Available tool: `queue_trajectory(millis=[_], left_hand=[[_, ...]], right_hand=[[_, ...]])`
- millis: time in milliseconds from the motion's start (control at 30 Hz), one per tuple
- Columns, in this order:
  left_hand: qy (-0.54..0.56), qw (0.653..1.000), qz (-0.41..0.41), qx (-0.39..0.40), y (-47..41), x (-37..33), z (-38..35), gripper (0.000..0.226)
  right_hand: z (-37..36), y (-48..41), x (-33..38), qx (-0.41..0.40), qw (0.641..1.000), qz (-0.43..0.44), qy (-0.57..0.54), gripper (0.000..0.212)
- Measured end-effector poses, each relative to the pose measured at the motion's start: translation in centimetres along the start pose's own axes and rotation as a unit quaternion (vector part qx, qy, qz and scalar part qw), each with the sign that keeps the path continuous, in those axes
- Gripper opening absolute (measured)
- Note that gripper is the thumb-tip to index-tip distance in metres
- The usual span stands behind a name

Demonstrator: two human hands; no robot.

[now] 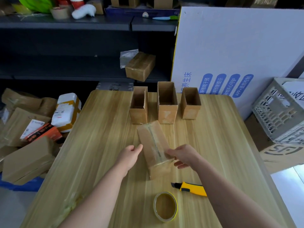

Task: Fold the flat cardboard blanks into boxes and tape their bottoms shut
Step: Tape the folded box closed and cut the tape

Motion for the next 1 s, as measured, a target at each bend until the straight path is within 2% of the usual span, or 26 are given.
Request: queue_trajectory(millis=[100, 200, 300, 367, 467, 600, 767, 900, 1000], left_hand=[[-0.012, 0.999, -0.004, 0.033, -1.4, -1.6, -1.5, 0.064], [0.008, 0.999, -0.001, 0.039, -2.4, -1.7, -2.3, 0.058], [0.041, 0.998, 0.002, 0.048, -3.0, -1.1, -2.3, 0.057], [0.050, 0.997, 0.009, 0.055, -3.1, -0.7, -2.2, 0.059], [0.059, 0.997, 0.009, 0.047, -3.0, -0.6, -2.4, 0.060], [0.057, 0.998, 0.010, 0.039, -2.8, -0.6, -2.8, 0.059], [0.049, 0.998, 0.001, 0.025, -2.7, -0.6, -3.1, 0.057], [0.052, 0.999, -0.004, 0.011, -2.4, -0.7, -3.3, 0.054], [0.057, 0.998, -0.004, 0.016, -2.4, -0.7, -3.3, 0.051]], right_hand=[[-0.3, -1.4, 1.0, 0.005, 1.000, -0.022, 0.016, 0.061], [-0.9, -2.6, 0.4, 0.024, 0.999, -0.029, 0.030, 0.055], [-0.9, -3.2, -1.1, 0.056, 0.996, -0.032, -0.056, 0.060], [-0.2, -2.9, -1.8, 0.045, 0.994, -0.043, -0.088, 0.062], [0.5, -2.3, -2.1, -0.001, 0.994, -0.036, -0.105, 0.051], [0.2, -1.5, -1.1, -0.010, 0.994, -0.011, -0.111, 0.029], [1.0, -1.1, -2.1, -0.057, 0.993, 0.049, 0.089, 0.024], [0.6, 0.2, -3.1, -0.012, 0.998, 0.066, 0.000, 0.010], [-0.2, 0.5, -3.4, -0.017, 0.997, 0.067, -0.038, 0.004]])
Point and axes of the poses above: each hand's wrist, its own y-axis away from the middle knuckle, its own z-axis out of the back of the hand, x = y × z, the point moved 2 cm from there along -y, towards the middle knuckle, and after that the axes turned 8 degrees about z, right-handed, at the moved point
